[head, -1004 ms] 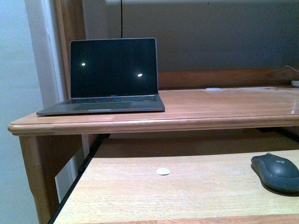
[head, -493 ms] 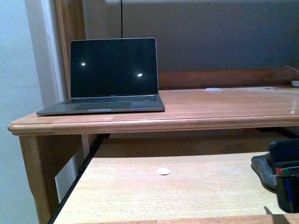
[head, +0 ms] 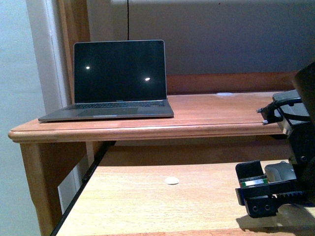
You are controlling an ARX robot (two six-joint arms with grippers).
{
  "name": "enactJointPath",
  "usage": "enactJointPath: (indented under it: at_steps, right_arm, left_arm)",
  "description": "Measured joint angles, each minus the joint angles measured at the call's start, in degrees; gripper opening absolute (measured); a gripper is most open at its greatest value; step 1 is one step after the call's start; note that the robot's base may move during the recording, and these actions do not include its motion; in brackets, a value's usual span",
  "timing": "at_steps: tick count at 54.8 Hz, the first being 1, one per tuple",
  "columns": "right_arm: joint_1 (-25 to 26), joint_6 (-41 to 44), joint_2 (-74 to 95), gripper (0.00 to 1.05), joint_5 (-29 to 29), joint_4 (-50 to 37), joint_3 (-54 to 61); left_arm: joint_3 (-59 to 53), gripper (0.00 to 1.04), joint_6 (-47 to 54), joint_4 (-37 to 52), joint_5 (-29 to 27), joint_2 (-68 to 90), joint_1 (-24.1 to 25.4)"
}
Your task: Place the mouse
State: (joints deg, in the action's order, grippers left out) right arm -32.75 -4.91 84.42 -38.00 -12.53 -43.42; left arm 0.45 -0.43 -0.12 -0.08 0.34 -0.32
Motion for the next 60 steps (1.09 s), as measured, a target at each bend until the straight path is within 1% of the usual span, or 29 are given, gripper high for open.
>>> enactJointPath:
  at_steps: [24,25,27,28,30,32,37,40,42,50,60]
  right_arm:
    - [2.32,-3.45,9.16,0.97,-0.02,5.44,-8.92]
    - [2.36,-3.54,9.31,0.96,0.00,5.55,-9.09]
    - [2.64,-3.67,9.73,0.90,0.11,5.70,-9.62]
    - [2.80,-3.72,9.94,0.85,0.15,5.68,-9.79]
    - [3.04,-3.74,10.10,0.80,0.37,5.68,-9.88]
    - [3.17,-3.91,10.14,0.76,0.46,5.66,-9.88]
    - [3.87,-4.42,10.12,0.63,1.22,5.57,-9.86]
    - [4.20,-4.57,9.79,0.58,1.79,5.51,-9.84]
    - [4.46,-4.61,9.31,0.56,2.40,5.49,-9.62]
    - [5.29,-4.85,5.57,0.56,4.85,5.53,-7.39]
    - [5.75,-5.53,-5.14,0.56,8.33,8.26,-4.55]
  left_arm:
    - [0.00,0.97,0.00,0.00,0.00,0.00,0.00]
    - [0.00,0.97,0.00,0.00,0.00,0.00,0.00]
    - [0.00,0.97,0.00,0.00,0.00,0.00,0.00]
    - [0.00,0.97,0.00,0.00,0.00,0.00,0.00]
    - [0.00,0.97,0.00,0.00,0.00,0.00,0.00]
    - [0.00,0.97,0.00,0.00,0.00,0.00,0.00]
    - [0.00,0.97,0.00,0.00,0.00,0.00,0.00]
    - [0.00,0.97,0.00,0.00,0.00,0.00,0.00]
    - [0.00,0.97,0.00,0.00,0.00,0.00,0.00]
    - [0.00,0.97,0.00,0.00,0.00,0.00,0.00]
    - [0.00,0.97,0.00,0.00,0.00,0.00,0.00]
